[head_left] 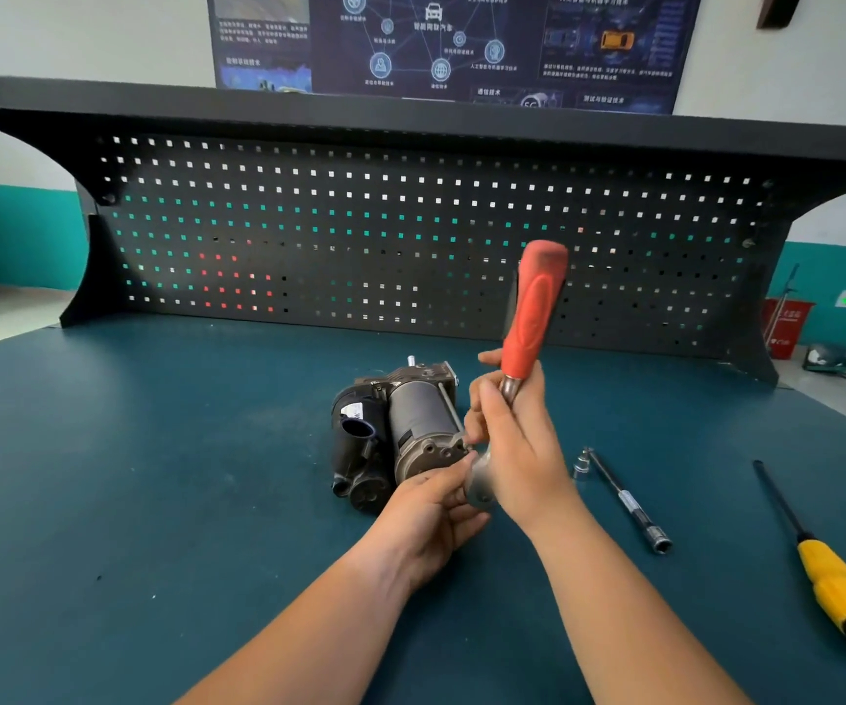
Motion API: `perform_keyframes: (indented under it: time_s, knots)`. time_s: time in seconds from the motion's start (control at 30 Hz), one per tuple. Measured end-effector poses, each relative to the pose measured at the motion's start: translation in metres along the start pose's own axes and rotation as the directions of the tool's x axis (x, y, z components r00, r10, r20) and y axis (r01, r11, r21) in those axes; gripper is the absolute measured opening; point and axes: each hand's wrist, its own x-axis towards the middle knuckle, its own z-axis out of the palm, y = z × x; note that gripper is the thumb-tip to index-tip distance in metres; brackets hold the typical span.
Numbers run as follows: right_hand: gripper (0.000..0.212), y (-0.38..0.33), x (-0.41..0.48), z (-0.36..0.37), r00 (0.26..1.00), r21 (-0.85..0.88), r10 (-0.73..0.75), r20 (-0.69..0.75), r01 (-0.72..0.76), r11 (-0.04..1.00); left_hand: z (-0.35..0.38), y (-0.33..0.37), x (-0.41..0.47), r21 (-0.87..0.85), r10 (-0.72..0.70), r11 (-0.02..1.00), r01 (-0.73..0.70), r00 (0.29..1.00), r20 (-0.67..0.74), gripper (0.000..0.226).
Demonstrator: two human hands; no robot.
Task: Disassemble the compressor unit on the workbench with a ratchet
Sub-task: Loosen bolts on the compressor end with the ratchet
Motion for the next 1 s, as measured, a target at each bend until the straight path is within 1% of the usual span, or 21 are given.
perform_keyframes:
  time_s: [0.07,0.13,0.23,0.3,0.37,0.43,0.47,0.5,0.53,0.6,0.67,0.7,0.73,0.8,0.83,0.87,0.9,0.93,1.0]
  knots:
    - [0.022,0.003,0.0,-0.002,0.997,-0.044,-0.014,-0.071,0.011,0.999,0.001,-0.001,0.0,-0.006,0.019,1.0,-0.019,1.0,0.004,0.031]
    - [0.019,0.008,-0.001,-0.003,0.983,-0.042,0.027,-0.179,-0.035,0.998,0.002,-0.003,0.0,0.009,0.039,0.999,-0.039,0.999,0.004,0.034]
    - [0.041,0.017,-0.006,0.0,0.935,0.058,0.14,-0.325,-0.128,0.99,0.004,-0.003,-0.002,0.028,0.04,0.999,-0.04,0.999,-0.028,0.025]
    - [0.045,0.021,-0.006,-0.001,0.873,0.109,0.224,-0.434,-0.196,0.975,0.005,-0.003,-0.003,0.023,0.034,0.999,-0.033,0.999,-0.042,0.021]
    - [0.045,0.024,-0.002,-0.005,0.772,0.226,0.371,-0.516,-0.295,0.928,0.007,-0.003,-0.004,0.036,0.035,0.999,-0.034,0.999,-0.027,0.027]
    - [0.044,0.026,-0.001,-0.011,0.669,0.392,0.523,-0.528,-0.355,0.849,0.009,-0.004,-0.004,0.048,0.037,0.998,-0.036,0.999,-0.007,0.036]
    - [0.043,0.026,-0.001,-0.012,0.637,0.448,0.57,-0.519,-0.365,0.816,0.01,-0.004,-0.004,0.048,0.035,0.998,-0.035,0.999,0.001,0.037]
    - [0.042,0.027,0.0,-0.013,0.626,0.449,0.583,-0.518,-0.381,0.808,0.01,-0.004,-0.004,0.043,0.032,0.999,-0.033,0.999,0.005,0.037]
    - [0.042,0.027,0.001,-0.013,0.643,0.409,0.567,-0.516,-0.397,0.822,0.01,-0.003,-0.003,0.034,0.027,0.999,-0.028,1.0,0.008,0.036]
    - [0.038,0.025,0.002,-0.013,0.738,0.23,0.448,-0.504,-0.385,0.894,0.008,-0.003,-0.004,0.009,0.019,1.0,-0.019,1.0,0.021,0.033]
    - [0.025,0.022,0.003,-0.013,0.866,-0.035,0.257,-0.429,-0.3,0.953,0.007,-0.003,-0.005,-0.017,0.012,1.0,-0.011,0.999,0.041,0.034]
    - [0.014,0.021,0.003,-0.014,0.916,-0.146,0.163,-0.368,-0.229,0.962,0.007,-0.003,-0.005,-0.027,0.009,1.0,-0.008,0.999,0.046,0.034]
    - [0.004,0.019,0.003,-0.014,0.949,-0.226,0.104,-0.297,-0.175,0.958,0.007,-0.002,-0.005,-0.033,0.008,0.999,-0.006,0.999,0.047,0.035]
    - [0.036,0.016,-0.002,-0.01,0.979,-0.338,0.002,-0.206,-0.073,0.938,0.007,-0.002,-0.006,-0.047,0.005,0.999,-0.003,0.999,0.038,0.034]
    - [0.05,0.015,-0.004,-0.008,0.981,-0.37,-0.037,-0.188,-0.036,0.928,0.007,-0.002,-0.007,-0.059,0.006,0.998,-0.004,0.999,0.033,0.032]
    - [0.058,0.013,-0.005,-0.006,0.979,-0.391,-0.083,-0.186,0.004,0.92,0.006,-0.002,-0.007,-0.069,0.011,0.998,-0.008,0.999,0.031,0.029]
    - [0.06,0.01,-0.007,-0.004,0.975,-0.398,-0.122,-0.187,0.039,0.917,0.006,-0.001,-0.008,-0.077,0.018,0.997,-0.015,0.999,0.029,0.028]
    - [0.056,0.01,-0.007,-0.004,0.969,-0.402,-0.152,-0.195,0.063,0.914,0.005,-0.002,-0.007,-0.079,0.027,0.997,-0.025,0.999,0.026,0.029]
    - [0.042,0.009,-0.006,-0.005,0.964,-0.449,-0.201,-0.173,0.105,0.887,0.004,-0.002,-0.006,-0.072,0.052,0.996,-0.05,0.998,0.02,0.035]
